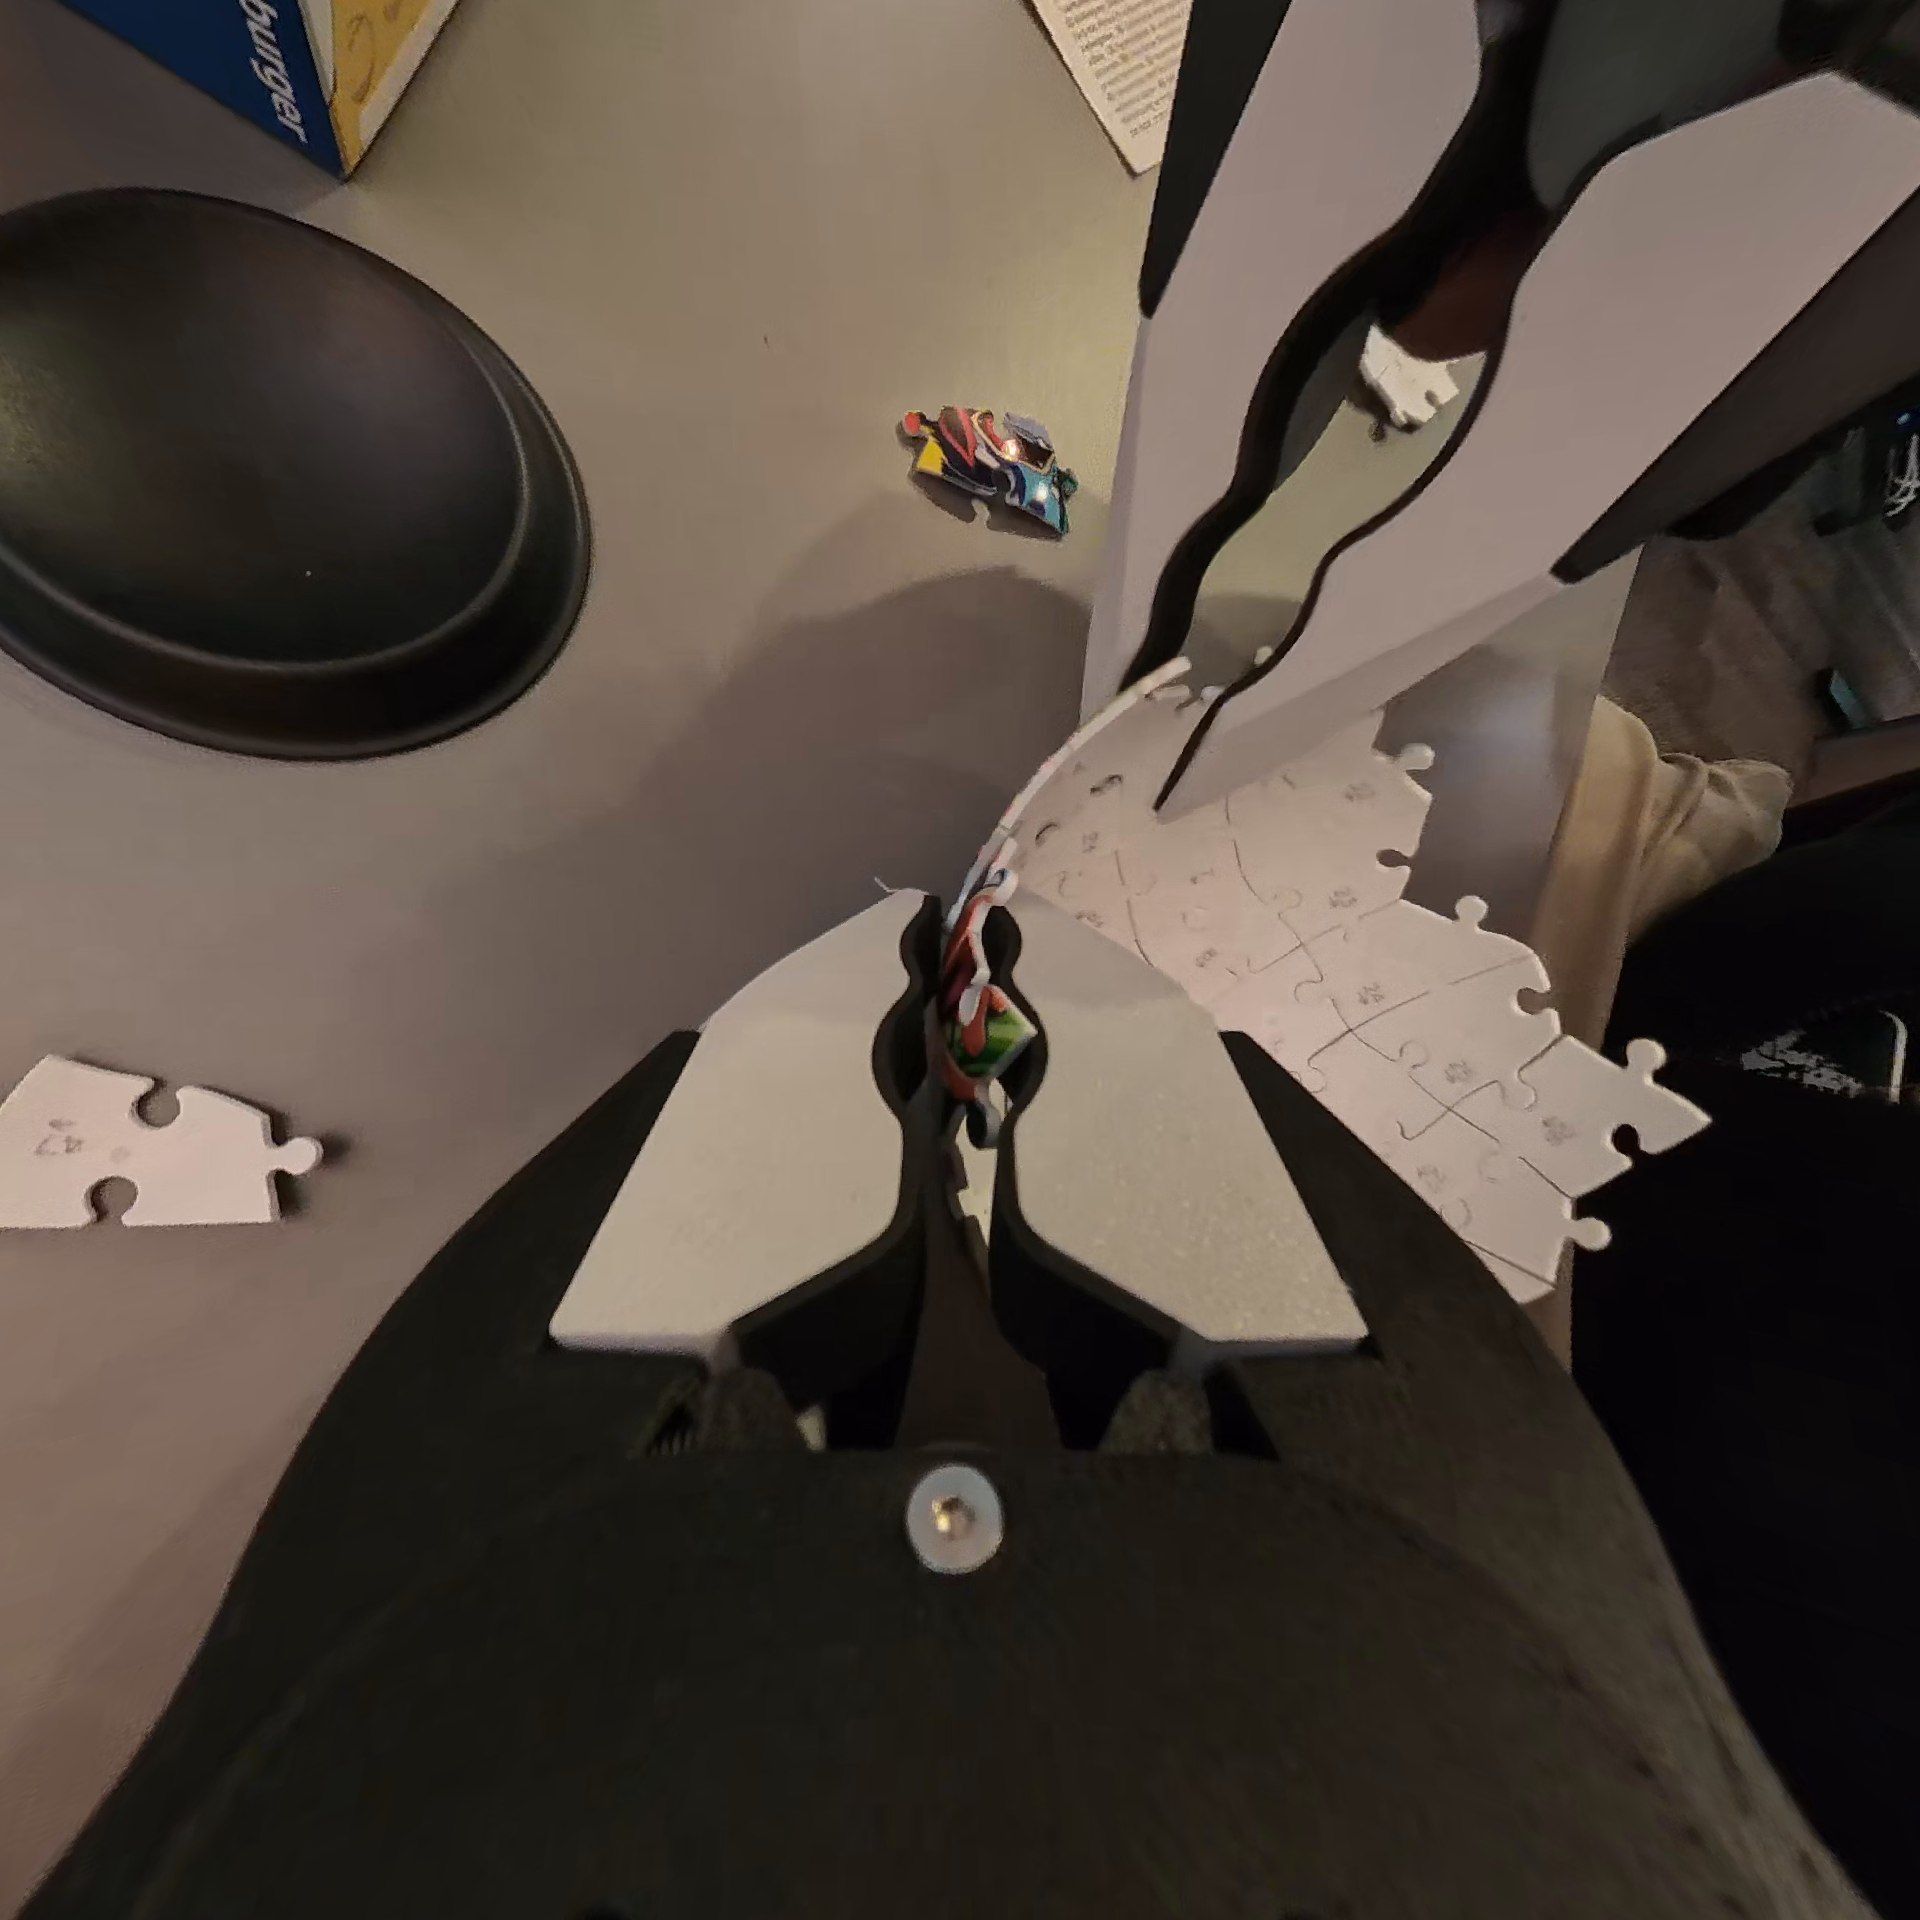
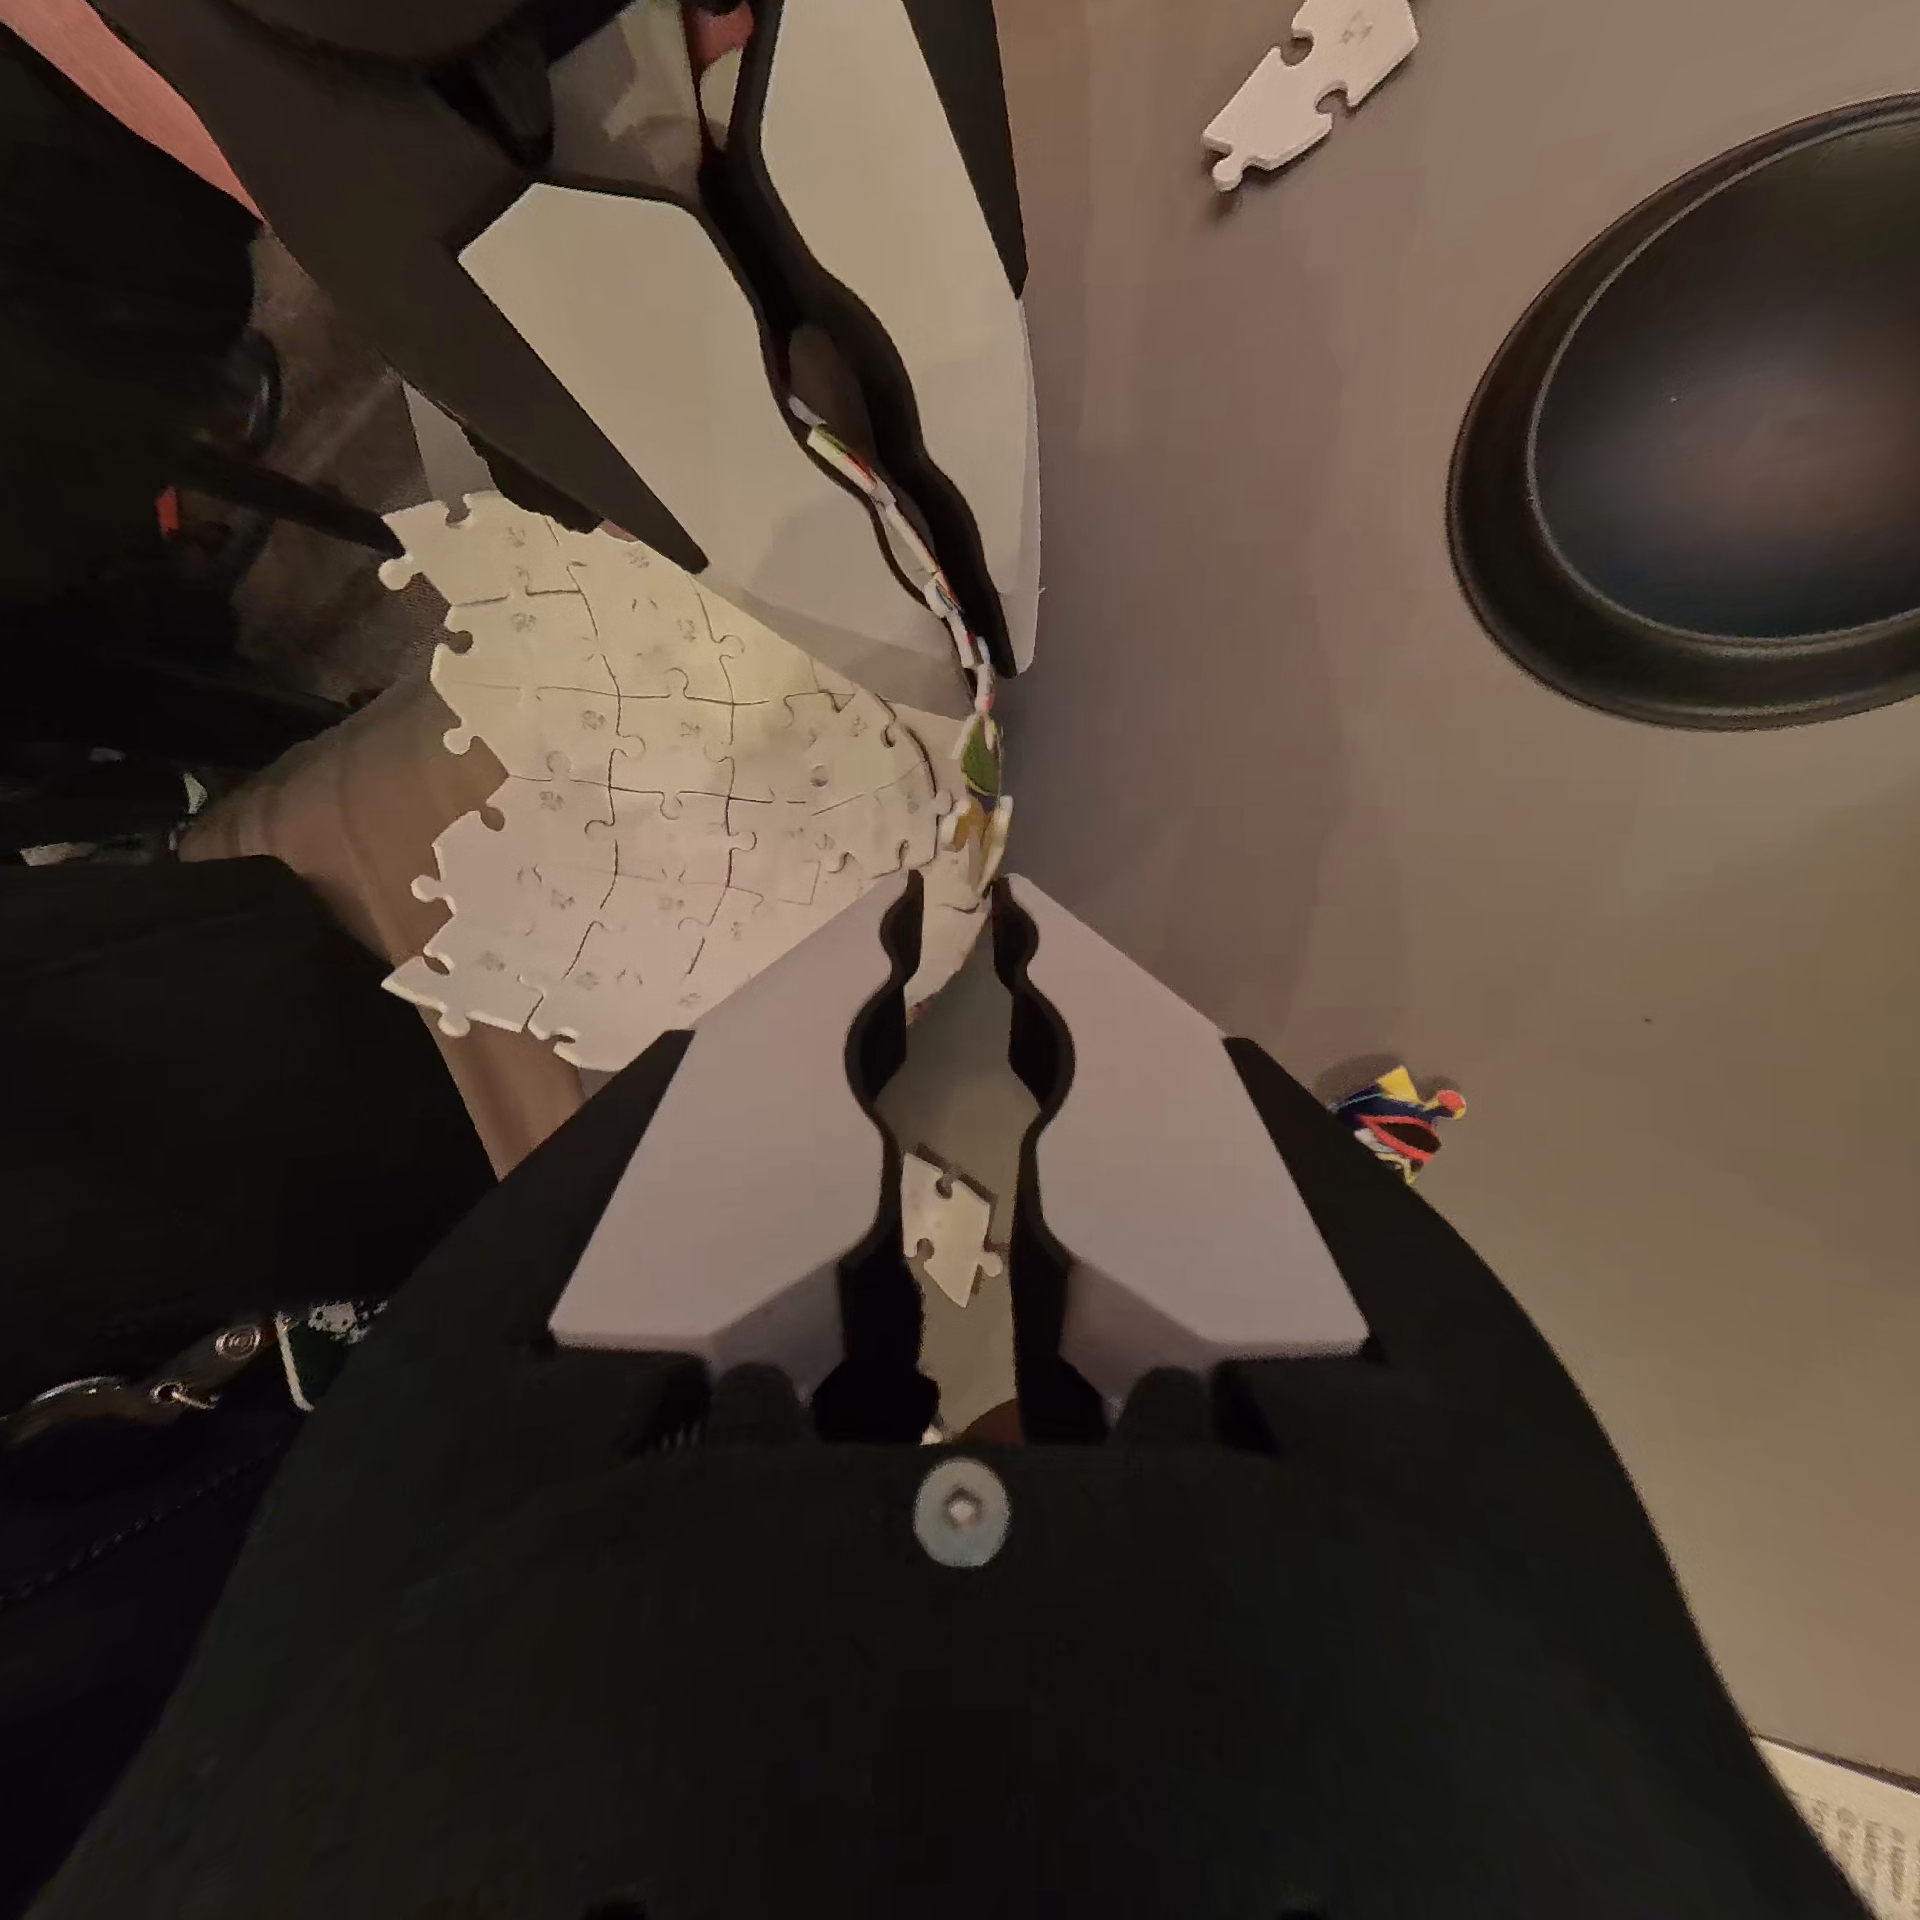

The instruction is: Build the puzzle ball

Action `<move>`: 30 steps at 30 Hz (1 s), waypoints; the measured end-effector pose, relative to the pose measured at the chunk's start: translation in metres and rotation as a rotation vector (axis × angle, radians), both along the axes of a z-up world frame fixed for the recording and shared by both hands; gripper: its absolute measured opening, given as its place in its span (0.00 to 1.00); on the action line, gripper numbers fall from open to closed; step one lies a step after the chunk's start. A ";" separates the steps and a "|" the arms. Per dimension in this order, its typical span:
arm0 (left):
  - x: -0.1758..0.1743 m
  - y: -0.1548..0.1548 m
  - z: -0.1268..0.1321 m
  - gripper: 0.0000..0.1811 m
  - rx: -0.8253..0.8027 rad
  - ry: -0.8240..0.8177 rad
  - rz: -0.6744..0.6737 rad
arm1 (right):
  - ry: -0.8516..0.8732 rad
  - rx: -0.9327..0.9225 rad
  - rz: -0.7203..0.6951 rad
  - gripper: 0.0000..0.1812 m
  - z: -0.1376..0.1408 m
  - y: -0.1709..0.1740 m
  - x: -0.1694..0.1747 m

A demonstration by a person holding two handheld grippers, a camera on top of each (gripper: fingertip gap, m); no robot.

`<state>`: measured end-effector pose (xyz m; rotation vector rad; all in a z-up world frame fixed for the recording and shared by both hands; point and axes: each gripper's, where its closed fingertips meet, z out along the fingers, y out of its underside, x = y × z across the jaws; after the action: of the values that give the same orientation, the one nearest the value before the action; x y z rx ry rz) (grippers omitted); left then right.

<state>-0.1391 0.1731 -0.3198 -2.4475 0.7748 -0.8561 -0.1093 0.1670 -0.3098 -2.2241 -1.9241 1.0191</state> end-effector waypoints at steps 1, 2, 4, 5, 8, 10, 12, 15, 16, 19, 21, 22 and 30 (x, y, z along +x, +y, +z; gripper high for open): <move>0.000 -0.001 0.000 0.04 0.001 0.004 0.000 | -0.004 0.005 0.000 0.07 -0.001 -0.001 0.000; -0.001 -0.002 0.000 0.04 0.004 0.009 0.000 | -0.003 0.004 0.000 0.06 -0.001 -0.002 -0.001; -0.002 -0.002 0.001 0.04 0.006 0.012 0.008 | 0.002 0.010 -0.007 0.06 -0.001 -0.002 -0.003; -0.002 -0.003 0.001 0.04 0.009 0.019 0.006 | 0.001 0.016 -0.006 0.07 -0.001 -0.002 -0.003; -0.002 -0.002 0.002 0.04 0.016 0.039 0.006 | 0.001 0.028 -0.016 0.07 -0.001 -0.003 -0.006; -0.001 -0.003 0.003 0.04 0.018 0.041 0.004 | 0.005 0.040 -0.032 0.05 -0.001 -0.002 -0.008; -0.001 -0.003 0.003 0.04 0.020 0.054 0.006 | 0.001 0.060 -0.040 0.03 -0.002 -0.001 -0.008; 0.000 -0.003 0.003 0.04 0.022 0.061 0.006 | -0.005 0.087 -0.044 0.02 -0.003 0.000 -0.007; 0.000 -0.003 0.004 0.04 0.023 0.062 0.008 | -0.007 0.095 -0.048 0.02 -0.003 0.001 -0.007; 0.000 -0.004 0.004 0.04 0.023 0.066 0.006 | -0.012 0.112 -0.050 0.01 -0.004 0.001 -0.007; 0.000 -0.004 0.004 0.04 0.024 0.068 0.005 | -0.015 0.128 -0.052 0.01 -0.004 0.002 -0.007; 0.000 -0.004 0.004 0.04 0.025 0.069 0.008 | -0.017 0.138 -0.051 0.01 -0.004 0.002 -0.007; -0.001 -0.004 0.003 0.04 0.025 0.075 0.017 | -0.009 0.202 -0.080 0.03 -0.001 0.004 -0.012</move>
<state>-0.1404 0.1686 -0.3165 -2.4725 0.7850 -0.7471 -0.1215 0.1708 -0.3107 -2.1767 -1.8336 0.7680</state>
